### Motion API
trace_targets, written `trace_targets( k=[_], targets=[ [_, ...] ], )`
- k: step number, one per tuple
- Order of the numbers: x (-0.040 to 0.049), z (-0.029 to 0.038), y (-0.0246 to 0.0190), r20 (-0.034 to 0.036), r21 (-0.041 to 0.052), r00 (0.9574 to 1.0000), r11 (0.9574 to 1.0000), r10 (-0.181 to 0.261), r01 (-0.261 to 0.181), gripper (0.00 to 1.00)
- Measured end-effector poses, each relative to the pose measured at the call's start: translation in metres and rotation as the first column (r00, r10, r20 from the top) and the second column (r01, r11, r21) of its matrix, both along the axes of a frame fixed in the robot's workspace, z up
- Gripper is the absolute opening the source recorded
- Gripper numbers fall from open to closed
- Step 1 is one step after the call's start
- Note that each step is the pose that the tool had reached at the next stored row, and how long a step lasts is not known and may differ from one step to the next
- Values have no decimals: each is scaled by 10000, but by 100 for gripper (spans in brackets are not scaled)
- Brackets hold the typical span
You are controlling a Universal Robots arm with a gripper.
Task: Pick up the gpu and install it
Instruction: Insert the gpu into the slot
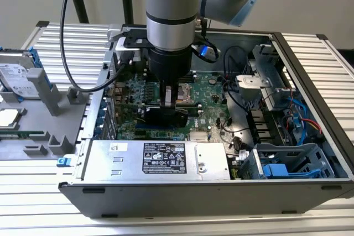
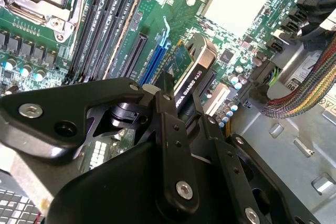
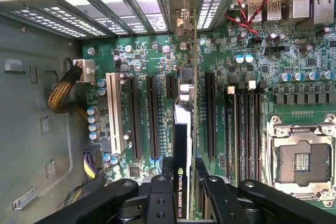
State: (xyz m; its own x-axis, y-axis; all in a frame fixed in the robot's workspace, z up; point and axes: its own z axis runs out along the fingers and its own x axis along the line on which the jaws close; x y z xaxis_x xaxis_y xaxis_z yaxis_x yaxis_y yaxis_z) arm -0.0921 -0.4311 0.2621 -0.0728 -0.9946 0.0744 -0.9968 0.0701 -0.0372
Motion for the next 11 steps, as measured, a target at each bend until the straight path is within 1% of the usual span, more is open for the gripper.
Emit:
trace_targets(
  k=[3,6,11],
  targets=[
    [0,1,0,7,-72,10000,10000,2,-2,0],
    [0,2,6,11,-92,10000,10000,2,-2,0],
    [1,1,6,12,-96,10000,10000,9,-9,0]
  ],
)
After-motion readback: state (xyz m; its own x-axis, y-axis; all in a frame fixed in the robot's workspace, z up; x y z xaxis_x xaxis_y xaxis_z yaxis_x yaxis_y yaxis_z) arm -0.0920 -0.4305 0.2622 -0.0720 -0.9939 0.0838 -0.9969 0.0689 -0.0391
